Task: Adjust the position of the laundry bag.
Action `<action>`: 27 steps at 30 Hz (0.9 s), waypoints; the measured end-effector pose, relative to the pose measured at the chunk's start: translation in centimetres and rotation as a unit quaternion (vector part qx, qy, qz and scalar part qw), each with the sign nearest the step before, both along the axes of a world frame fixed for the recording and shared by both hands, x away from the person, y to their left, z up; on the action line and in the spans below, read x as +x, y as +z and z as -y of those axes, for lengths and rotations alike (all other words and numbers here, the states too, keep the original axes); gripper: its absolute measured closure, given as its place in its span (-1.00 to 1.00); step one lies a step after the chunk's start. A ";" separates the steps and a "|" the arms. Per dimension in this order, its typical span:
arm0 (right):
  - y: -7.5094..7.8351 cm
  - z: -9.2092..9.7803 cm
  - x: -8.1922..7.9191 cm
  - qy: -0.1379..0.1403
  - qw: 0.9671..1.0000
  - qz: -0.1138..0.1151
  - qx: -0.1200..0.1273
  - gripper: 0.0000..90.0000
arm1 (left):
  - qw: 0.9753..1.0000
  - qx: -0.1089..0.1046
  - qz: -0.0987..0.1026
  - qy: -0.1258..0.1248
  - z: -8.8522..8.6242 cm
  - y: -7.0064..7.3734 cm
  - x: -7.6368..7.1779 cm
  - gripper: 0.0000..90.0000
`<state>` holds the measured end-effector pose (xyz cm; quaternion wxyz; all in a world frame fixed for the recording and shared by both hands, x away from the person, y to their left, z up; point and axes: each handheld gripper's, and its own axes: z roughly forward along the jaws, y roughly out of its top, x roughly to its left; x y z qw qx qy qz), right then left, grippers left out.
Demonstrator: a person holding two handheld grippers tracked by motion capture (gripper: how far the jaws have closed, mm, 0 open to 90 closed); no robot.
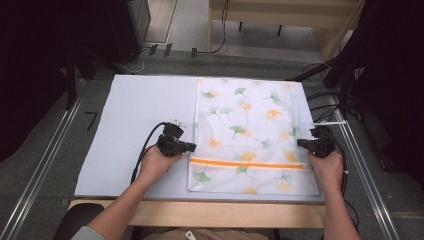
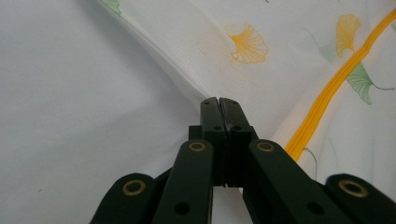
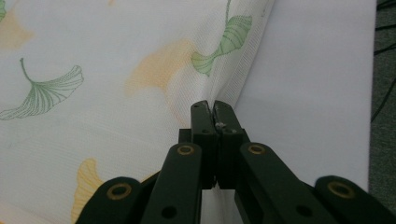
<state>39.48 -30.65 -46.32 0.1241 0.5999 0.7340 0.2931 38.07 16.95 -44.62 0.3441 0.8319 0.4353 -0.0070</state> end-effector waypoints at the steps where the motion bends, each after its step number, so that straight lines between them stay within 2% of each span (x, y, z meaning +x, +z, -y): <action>1: 0.1 -0.2 0.0 0.003 1.000 0.000 0.000 1.00 | 1.000 0.002 -0.002 0.001 -0.4 0.0 0.1 1.00; 3: 0.1 -0.4 0.1 0.005 1.000 0.000 0.000 1.00 | 1.000 0.004 -0.005 -0.002 -0.7 0.1 0.1 1.00; 12: 0.4 -3.0 0.9 0.046 0.999 -0.006 0.005 1.00 | 1.000 -0.002 -0.010 0.030 -4.1 0.8 0.0 1.00; 17: 0.7 -4.4 1.2 0.063 0.998 -0.006 0.010 1.00 | 0.999 0.004 -0.016 0.039 -5.5 1.0 -0.3 1.00; 20: 0.9 -5.7 1.4 0.089 0.996 -0.005 0.011 1.00 | 0.999 0.011 -0.016 0.046 -6.8 1.1 -0.7 1.00; 27: 0.8 -7.5 1.6 0.114 0.993 -0.008 0.030 1.00 | 0.997 0.008 -0.030 0.068 -9.7 1.2 -1.0 1.00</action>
